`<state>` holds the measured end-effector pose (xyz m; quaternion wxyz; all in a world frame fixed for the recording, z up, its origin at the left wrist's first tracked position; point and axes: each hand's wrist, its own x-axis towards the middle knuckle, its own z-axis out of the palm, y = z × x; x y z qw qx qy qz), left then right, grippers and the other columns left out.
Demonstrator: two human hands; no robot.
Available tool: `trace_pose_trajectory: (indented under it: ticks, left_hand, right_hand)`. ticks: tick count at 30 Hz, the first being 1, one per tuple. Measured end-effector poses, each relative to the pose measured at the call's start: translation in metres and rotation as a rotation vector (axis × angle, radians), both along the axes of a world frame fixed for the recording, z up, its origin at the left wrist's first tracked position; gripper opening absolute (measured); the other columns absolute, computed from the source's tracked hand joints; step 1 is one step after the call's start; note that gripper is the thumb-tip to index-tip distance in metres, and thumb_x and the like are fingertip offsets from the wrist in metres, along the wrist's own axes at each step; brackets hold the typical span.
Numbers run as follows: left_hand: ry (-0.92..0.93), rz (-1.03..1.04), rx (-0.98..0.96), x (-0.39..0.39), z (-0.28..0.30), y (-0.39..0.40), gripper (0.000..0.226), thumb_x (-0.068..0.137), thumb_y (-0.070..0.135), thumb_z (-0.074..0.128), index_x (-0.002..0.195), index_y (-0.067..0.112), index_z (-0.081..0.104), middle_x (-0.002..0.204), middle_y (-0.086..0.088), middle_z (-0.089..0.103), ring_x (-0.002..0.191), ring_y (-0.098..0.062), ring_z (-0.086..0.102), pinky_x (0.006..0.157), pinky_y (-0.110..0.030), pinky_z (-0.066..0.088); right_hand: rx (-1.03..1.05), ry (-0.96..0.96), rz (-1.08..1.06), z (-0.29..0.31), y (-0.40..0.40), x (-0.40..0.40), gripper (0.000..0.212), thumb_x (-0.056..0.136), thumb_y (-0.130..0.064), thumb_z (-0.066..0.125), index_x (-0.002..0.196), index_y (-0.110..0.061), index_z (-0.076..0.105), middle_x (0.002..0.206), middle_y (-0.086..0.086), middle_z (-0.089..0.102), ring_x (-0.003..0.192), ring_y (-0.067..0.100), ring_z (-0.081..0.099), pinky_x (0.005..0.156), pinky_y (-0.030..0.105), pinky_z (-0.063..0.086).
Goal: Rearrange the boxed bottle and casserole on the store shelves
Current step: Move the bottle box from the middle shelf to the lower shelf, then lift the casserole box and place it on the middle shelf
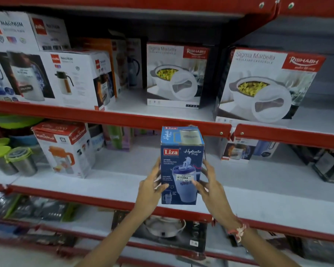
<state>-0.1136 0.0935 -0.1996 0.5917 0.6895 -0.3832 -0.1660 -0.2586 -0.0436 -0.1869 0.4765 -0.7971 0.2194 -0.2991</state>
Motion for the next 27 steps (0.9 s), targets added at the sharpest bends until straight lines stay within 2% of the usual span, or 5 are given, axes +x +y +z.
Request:
trace_pose_trajectory:
  ticks: [4, 8, 11, 19, 27]
  left_hand:
    - [0.018, 0.071, 0.101, 0.004, -0.036, -0.018, 0.074, 0.089, -0.009, 0.056, 0.139, 0.038, 0.028, 0.116, 0.009, 0.063, 0.108, -0.014, 0.062, 0.084, -0.011, 0.054]
    - [0.024, 0.048, 0.196, 0.013, -0.052, -0.036, 0.071, 0.094, -0.001, 0.052, 0.15, 0.028, 0.019, 0.127, -0.005, 0.06, 0.116, -0.022, 0.061, 0.087, -0.024, 0.058]
    - [0.072, 0.049, 0.247, 0.017, -0.058, -0.046, 0.064, 0.099, 0.004, 0.044, 0.151, 0.026, 0.016, 0.126, -0.006, 0.06, 0.108, -0.014, 0.062, 0.072, -0.006, 0.053]
    - [0.006, -0.207, 0.407, 0.013, -0.055, -0.048, 0.082, 0.097, 0.009, 0.046, 0.143, 0.042, -0.014, 0.15, -0.001, 0.039, 0.116, 0.003, 0.047, 0.1, -0.021, 0.044]
    - [-0.198, -0.099, 0.357, 0.003, -0.031, -0.022, 0.092, 0.096, 0.017, 0.052, 0.143, 0.038, -0.023, 0.163, 0.003, 0.003, 0.139, -0.02, 0.035, 0.109, -0.039, 0.037]
  right_hand:
    - [-0.031, 0.098, -0.037, -0.031, -0.006, 0.007, 0.065, 0.096, -0.013, 0.057, 0.126, -0.059, 0.022, 0.131, -0.035, 0.04, 0.114, 0.017, 0.064, 0.083, -0.001, 0.044]
    - [-0.031, 0.193, -0.071, -0.051, -0.019, 0.019, 0.06, 0.097, -0.012, 0.054, 0.13, -0.049, 0.022, 0.137, -0.021, 0.038, 0.12, 0.022, 0.062, 0.097, 0.031, 0.049]
    - [-0.014, 0.245, -0.076, -0.06, -0.026, 0.027, 0.063, 0.097, -0.018, 0.054, 0.141, -0.042, 0.015, 0.137, -0.022, 0.036, 0.124, 0.023, 0.059, 0.098, 0.04, 0.05]
    - [-0.028, 0.389, -0.055, -0.085, -0.038, 0.03, 0.065, 0.099, -0.029, 0.05, 0.15, -0.03, 0.009, 0.152, -0.003, 0.044, 0.118, 0.025, 0.064, 0.092, 0.035, 0.054]
    - [-0.318, 0.428, -0.189, -0.06, -0.039, 0.011, 0.072, 0.091, -0.014, 0.058, 0.151, -0.023, 0.018, 0.155, 0.003, 0.038, 0.09, 0.026, 0.071, 0.072, 0.03, 0.056]
